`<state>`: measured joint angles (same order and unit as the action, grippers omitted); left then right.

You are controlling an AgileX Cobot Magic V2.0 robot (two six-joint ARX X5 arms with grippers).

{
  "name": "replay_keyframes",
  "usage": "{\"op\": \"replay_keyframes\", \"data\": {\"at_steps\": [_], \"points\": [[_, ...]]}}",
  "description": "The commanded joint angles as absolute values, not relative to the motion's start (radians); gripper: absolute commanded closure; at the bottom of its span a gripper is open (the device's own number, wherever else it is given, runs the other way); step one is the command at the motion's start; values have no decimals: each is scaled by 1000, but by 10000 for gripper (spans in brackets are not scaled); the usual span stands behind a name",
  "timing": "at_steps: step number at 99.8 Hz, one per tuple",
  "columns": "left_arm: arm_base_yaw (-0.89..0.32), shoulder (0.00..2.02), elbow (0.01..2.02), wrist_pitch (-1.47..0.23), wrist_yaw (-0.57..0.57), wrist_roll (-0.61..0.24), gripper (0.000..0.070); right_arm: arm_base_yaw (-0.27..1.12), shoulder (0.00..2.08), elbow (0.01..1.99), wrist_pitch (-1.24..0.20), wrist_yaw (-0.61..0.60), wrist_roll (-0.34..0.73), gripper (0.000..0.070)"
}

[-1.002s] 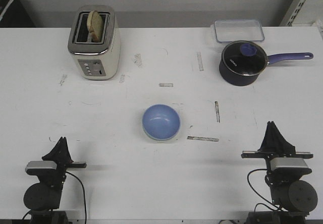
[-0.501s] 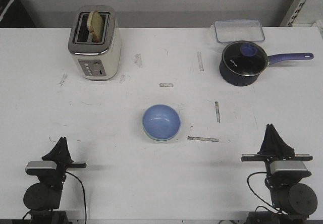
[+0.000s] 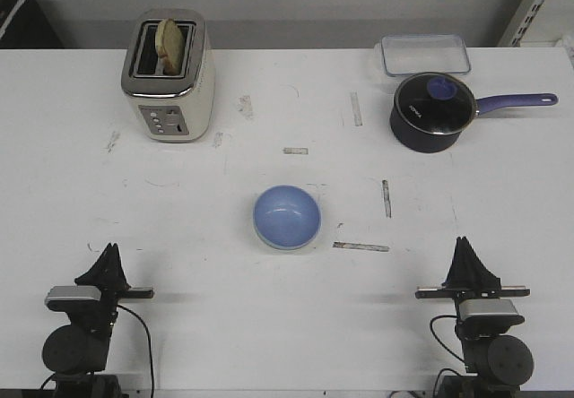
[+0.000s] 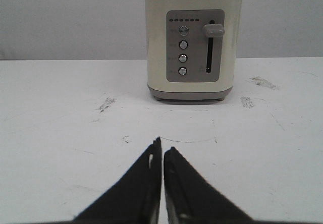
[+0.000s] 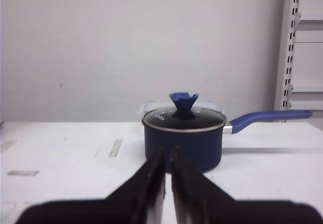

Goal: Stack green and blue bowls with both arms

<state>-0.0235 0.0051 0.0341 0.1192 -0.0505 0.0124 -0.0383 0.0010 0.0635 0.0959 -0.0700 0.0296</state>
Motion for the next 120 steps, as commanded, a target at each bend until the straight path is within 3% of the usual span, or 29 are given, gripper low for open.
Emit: {"op": "replay_keyframes", "data": {"at_steps": [1, 120], "points": [[-23, 3, 12, 132, -53, 10, 699, -33, 1, 39, 109, -71, 26, 687], [-23, 3, 12, 132, -53, 10, 699, -14, 1, 12, 112, -36, 26, 687]]}}
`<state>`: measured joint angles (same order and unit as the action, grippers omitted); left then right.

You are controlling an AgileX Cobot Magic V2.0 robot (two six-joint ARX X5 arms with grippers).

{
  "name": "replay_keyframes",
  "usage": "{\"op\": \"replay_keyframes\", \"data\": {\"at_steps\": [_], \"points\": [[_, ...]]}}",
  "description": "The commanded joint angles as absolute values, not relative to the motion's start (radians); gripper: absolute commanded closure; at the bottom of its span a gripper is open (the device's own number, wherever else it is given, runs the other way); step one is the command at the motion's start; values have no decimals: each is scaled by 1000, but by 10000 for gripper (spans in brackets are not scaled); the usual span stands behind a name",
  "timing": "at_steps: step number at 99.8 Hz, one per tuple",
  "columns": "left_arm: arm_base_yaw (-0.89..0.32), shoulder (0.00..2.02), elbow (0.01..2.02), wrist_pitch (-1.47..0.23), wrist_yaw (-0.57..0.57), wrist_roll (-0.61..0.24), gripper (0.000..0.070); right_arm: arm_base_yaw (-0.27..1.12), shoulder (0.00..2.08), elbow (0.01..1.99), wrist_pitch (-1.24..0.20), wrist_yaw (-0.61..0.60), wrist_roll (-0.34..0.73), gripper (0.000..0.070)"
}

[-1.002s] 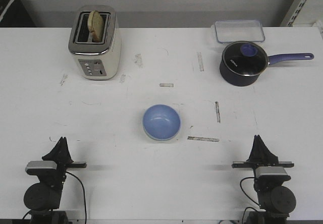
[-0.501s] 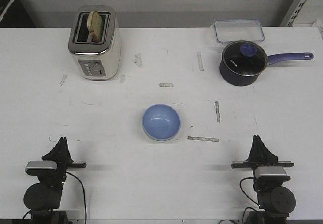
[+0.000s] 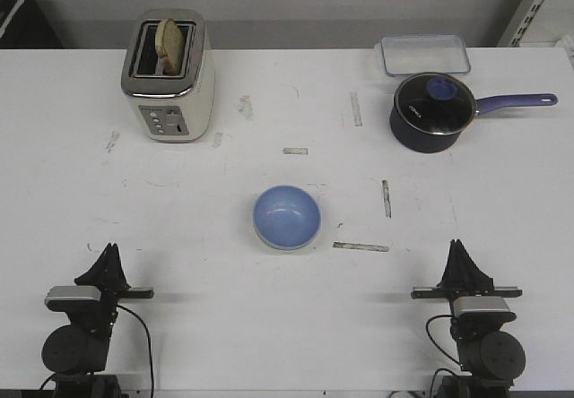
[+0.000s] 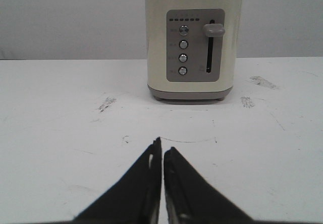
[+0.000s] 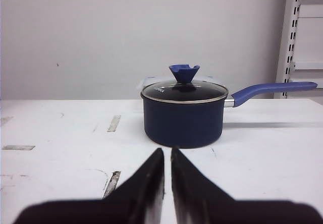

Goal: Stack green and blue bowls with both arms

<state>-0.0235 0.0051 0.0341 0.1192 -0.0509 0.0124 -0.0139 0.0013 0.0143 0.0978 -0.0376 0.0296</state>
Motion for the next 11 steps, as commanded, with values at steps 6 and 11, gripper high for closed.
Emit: {"op": "replay_keyframes", "data": {"at_steps": [6, 11], "points": [[-23, 3, 12, 132, -53, 10, 699, -14, 1, 12, 112, -36, 26, 687], [-23, 3, 12, 132, -53, 10, 699, -14, 1, 12, 112, -36, 26, 687]]}}
